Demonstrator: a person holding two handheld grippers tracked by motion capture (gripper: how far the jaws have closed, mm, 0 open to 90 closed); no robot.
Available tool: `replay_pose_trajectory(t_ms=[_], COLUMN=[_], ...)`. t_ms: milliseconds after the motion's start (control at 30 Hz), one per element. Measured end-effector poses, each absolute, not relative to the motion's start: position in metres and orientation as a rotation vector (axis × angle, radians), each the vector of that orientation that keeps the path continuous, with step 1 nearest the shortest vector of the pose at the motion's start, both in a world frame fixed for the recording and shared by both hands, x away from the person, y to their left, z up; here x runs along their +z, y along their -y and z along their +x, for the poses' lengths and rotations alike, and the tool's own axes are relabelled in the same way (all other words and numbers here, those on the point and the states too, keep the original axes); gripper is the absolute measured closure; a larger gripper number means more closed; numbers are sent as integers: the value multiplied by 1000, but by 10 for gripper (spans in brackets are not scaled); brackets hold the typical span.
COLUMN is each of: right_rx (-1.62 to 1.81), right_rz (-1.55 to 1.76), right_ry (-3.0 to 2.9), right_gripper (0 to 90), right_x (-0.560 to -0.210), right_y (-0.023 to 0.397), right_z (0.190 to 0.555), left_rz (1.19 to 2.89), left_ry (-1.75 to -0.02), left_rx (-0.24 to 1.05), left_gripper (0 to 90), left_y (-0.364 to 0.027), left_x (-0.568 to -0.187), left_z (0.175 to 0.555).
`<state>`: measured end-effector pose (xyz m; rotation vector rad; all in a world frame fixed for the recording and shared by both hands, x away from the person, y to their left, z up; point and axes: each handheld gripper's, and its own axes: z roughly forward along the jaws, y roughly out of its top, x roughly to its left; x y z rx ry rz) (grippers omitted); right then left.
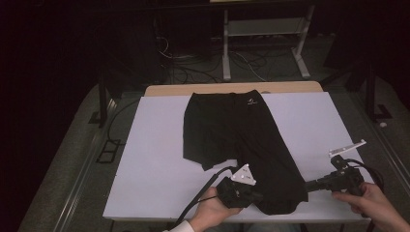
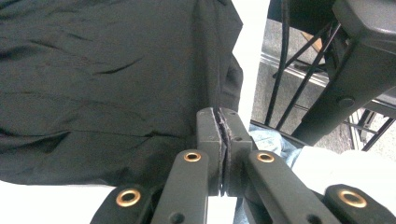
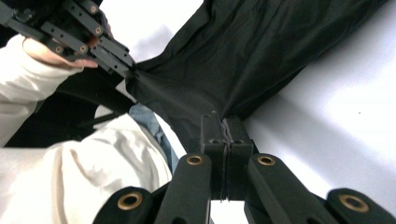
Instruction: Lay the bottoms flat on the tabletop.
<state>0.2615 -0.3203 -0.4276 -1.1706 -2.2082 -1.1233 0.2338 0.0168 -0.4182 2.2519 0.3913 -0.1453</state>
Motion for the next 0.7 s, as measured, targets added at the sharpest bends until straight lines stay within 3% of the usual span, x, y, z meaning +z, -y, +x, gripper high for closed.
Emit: replay_pose_trajectory(t_ms=[600,700], right_rx=[-1151,-1127], right_rz=[-1225,-1244], right_ry=[2185,2175], right_gripper=[880,845], right_x=[-435,-439], right_y=[323,323], right_z=[239,238], left_rz=[2290,2313], left_ry=[-381,-393], left_rx=[-176,-203], left_gripper=[877,870], left_y=[-14,-13], left_x=[-426,-434], left_z=[226,226])
